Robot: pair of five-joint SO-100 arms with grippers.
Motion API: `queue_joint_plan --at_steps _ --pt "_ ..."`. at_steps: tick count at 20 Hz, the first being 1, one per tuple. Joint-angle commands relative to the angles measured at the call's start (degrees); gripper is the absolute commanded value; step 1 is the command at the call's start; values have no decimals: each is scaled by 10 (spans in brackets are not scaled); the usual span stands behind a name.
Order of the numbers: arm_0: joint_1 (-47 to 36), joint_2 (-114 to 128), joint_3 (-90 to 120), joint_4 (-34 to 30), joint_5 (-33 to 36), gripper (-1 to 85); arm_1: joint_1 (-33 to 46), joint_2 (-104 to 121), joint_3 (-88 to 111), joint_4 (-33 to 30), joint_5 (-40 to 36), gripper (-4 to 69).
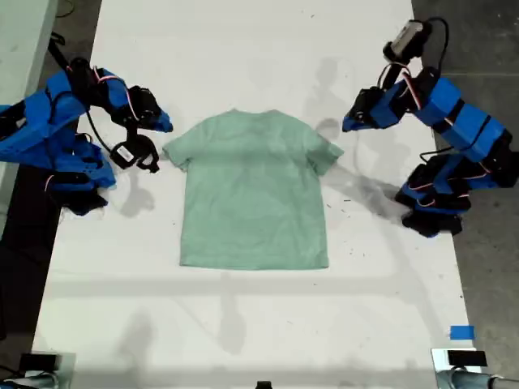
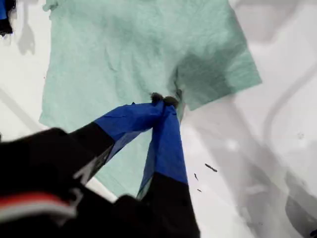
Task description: Fold t-shirt
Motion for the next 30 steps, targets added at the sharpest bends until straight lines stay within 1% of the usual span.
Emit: queue_joint_plan --at_steps 1,2,3,4,6,7,10,16,22,24,26,28,29,30 --pt "-34 -50 -90 22 26 0 35 -40 -110 42 -42 -4" --pt "-40 -62 -104 25 31 0 43 -55 -130 52 -54 4" --pt "-43 -69 -110 27 33 25 47 -70 -145 62 -64 31" --pt "-45 -74 -112 28 34 65 52 -85 -153 75 -70 95" --pt "-45 -81 -111 32 37 140 58 -101 -146 75 -101 202" --pt "-45 -83 -109 33 37 178 60 -101 -127 61 -119 250" --pt "-45 -88 -104 31 44 213 70 -100 -54 2 -176 330" --pt "-51 -98 -91 18 55 218 113 -117 128 -157 -255 334" --pt "-50 -99 -91 17 55 216 120 -165 213 -263 -295 326" --pt "-47 -100 -90 17 56 213 121 -194 232 -297 -301 312" --pt "-44 -100 -90 17 56 210 122 -235 225 -312 -304 296" --pt "-41 -100 -90 17 56 208 122 -276 200 -308 -307 263" --pt "-40 -100 -90 17 56 206 122 -295 184 -301 -308 226" --pt "-39 -100 -90 17 56 204 122 -312 171 -294 -309 170"
